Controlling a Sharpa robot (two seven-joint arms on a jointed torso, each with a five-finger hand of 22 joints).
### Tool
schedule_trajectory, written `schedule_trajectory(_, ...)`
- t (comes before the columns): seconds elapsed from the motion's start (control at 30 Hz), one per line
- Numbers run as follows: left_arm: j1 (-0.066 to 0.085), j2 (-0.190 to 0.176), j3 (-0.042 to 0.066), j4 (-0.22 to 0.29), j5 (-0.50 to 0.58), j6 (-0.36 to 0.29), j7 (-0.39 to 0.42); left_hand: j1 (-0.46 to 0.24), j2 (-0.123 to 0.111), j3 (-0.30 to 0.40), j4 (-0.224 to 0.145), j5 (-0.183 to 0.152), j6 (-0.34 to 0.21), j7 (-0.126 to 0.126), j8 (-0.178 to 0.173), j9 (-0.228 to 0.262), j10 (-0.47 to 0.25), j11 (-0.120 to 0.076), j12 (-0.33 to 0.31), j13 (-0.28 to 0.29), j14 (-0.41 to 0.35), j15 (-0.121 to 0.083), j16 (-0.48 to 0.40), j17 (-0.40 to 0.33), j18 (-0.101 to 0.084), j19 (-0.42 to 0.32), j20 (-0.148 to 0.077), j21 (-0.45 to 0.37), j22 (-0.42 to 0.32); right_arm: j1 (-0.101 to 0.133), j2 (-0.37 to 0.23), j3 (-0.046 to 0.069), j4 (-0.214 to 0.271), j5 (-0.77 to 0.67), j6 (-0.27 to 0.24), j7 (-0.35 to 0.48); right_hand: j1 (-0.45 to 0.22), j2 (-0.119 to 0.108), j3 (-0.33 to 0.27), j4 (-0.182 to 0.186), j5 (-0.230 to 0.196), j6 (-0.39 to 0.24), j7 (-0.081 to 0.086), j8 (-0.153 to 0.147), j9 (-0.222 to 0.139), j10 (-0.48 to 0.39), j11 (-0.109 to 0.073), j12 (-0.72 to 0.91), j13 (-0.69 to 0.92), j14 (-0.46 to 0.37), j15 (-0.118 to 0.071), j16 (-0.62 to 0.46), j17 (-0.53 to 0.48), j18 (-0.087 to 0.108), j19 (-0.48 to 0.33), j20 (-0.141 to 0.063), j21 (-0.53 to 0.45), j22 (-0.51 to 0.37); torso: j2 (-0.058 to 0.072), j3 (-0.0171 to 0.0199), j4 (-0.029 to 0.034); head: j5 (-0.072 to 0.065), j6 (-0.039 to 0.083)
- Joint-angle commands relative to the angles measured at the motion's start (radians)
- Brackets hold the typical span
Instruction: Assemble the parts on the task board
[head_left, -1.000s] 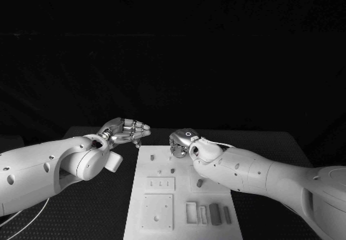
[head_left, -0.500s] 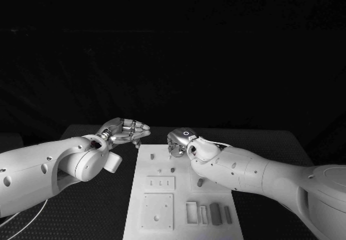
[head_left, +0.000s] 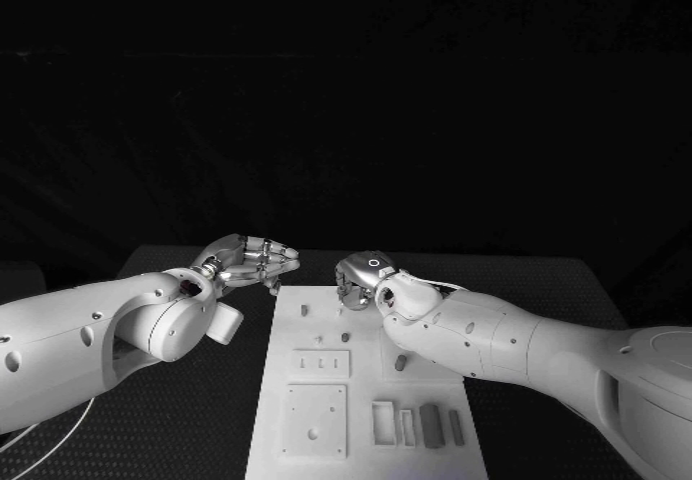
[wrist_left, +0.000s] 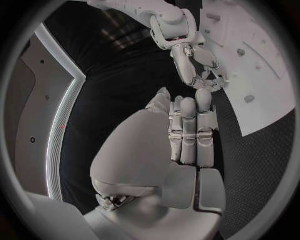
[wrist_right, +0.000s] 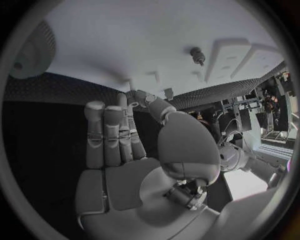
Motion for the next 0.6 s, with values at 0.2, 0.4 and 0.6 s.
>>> schedule_trajectory(0.2,0.003,-0.004,0.001,-0.002,0.003,0.003,0.007,-0.012,-0.002,0.004,0.000,-0.004,-0.002,0.008,-0.004,0.002,0.002,0.008,-0.006,0.001,0.007,-0.002,0.007,-0.001,0.074,0.009,-0.001,-0.001,0.002,-0.006,-0.018,-0.004,0.013,-0.027,0.017,-0.019,0.011,0.012,0.005,-0.002,0.005,0.030,-0.022,0.004,0.034,0.004,0.002,0.001,0.001,-0.002,-0.008,0.008,0.000,0.102,-0.002,-0.005,0.005,0.022,0.000,0.0004,-0.0024,0.002,0.000)
schedule_trajectory(0.4,0.003,-0.005,0.001,-0.005,0.003,0.004,0.006,-0.012,-0.003,0.004,0.000,-0.004,-0.002,0.007,-0.004,0.002,0.002,0.008,-0.006,0.001,0.007,-0.002,0.008,-0.002,0.074,0.009,-0.001,-0.001,0.002,-0.002,-0.030,-0.004,0.030,-0.028,0.010,-0.022,0.012,0.011,0.006,-0.002,0.005,0.031,-0.023,0.004,0.036,0.004,0.001,0.001,0.004,-0.001,-0.009,0.009,0.000,0.102,-0.002,-0.006,0.007,0.022,0.001,-0.0004,-0.0012,0.000,0.002)
schedule_trajectory(0.6,0.003,-0.007,0.001,-0.005,0.003,0.005,0.006,-0.013,-0.003,0.004,0.000,-0.004,-0.002,0.007,-0.005,0.002,0.002,0.008,-0.007,0.002,0.007,-0.002,0.008,-0.002,0.074,0.009,-0.001,-0.001,0.002,0.000,-0.035,-0.004,0.043,-0.032,0.002,-0.024,0.012,0.010,0.007,-0.002,0.005,0.032,-0.023,0.004,0.037,0.005,0.001,0.001,0.006,-0.001,-0.009,0.011,0.000,0.102,-0.001,-0.006,0.008,0.022,0.002,0.0002,-0.0019,0.002,0.002)
